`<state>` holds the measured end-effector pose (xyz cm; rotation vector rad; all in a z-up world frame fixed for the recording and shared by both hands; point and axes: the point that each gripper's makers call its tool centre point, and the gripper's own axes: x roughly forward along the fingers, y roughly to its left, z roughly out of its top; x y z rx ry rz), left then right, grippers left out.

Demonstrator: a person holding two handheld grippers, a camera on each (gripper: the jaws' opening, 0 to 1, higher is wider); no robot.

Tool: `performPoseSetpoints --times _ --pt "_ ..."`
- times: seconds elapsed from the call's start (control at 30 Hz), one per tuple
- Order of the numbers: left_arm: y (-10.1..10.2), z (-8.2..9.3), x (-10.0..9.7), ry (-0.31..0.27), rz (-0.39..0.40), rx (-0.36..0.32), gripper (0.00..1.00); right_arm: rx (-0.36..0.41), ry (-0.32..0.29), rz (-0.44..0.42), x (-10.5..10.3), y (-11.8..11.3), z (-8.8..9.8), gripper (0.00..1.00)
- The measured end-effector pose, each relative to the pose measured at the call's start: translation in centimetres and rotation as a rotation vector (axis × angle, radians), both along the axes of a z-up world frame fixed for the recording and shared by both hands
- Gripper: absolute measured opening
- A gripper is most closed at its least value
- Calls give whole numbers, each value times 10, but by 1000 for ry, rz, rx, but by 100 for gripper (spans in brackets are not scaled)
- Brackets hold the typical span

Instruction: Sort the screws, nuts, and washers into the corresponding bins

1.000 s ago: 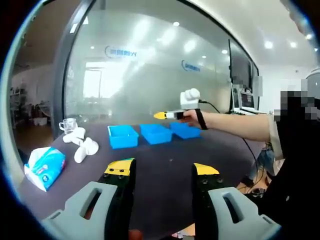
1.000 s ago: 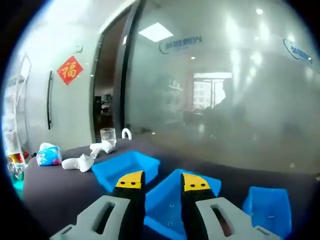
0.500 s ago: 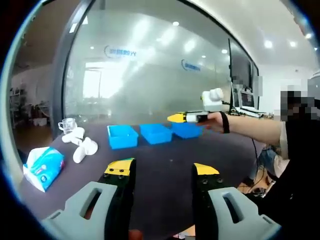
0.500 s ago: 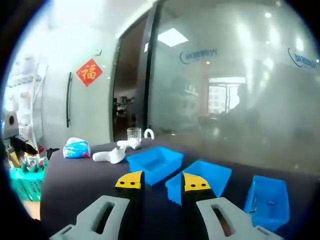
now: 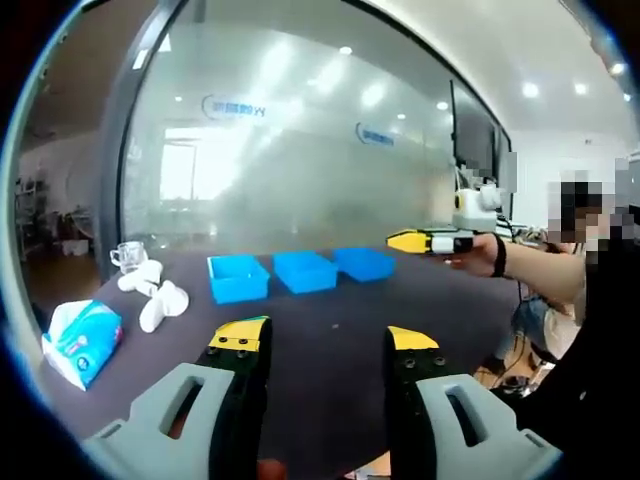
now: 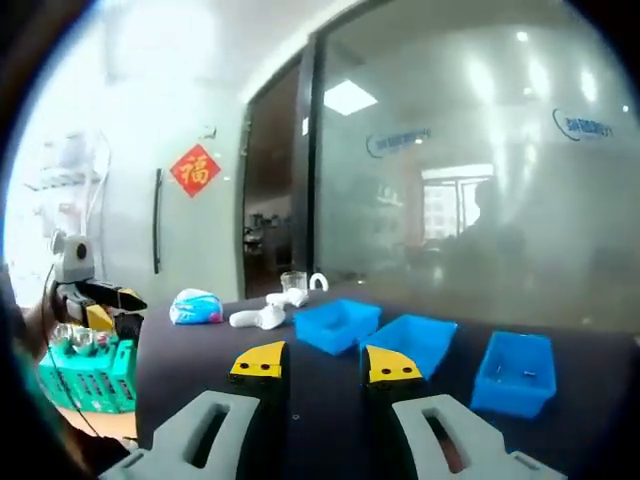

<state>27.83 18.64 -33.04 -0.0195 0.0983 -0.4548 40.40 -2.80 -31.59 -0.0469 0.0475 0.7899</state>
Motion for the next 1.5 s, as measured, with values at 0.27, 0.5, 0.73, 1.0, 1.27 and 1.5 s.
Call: performPoseSetpoints --times 0.27,0.5,0.73,1.0,1.27,1.5 --pt "-3 2 2 -6 -13 -4 41 44 40 -21 -32 -30 -11 26" --pt "0 0 0 -4 -9 -6 41 34 57 -42 -55 -51 -23 26" --pt "2 -1 -2 -1 -3 -5 41 20 68 -53 -61 -65 -30 26" --pt "1 -3 -5 3 -5 -4 41 -1 83 -32 -54 -71 -32 26" --pt "-1 -5 -8 5 -12 -5 41 -60 123 37 -49 -61 -38 25" --pt "-1 -5 -11 4 -17 -3 41 -130 151 107 -46 -46 -41 25"
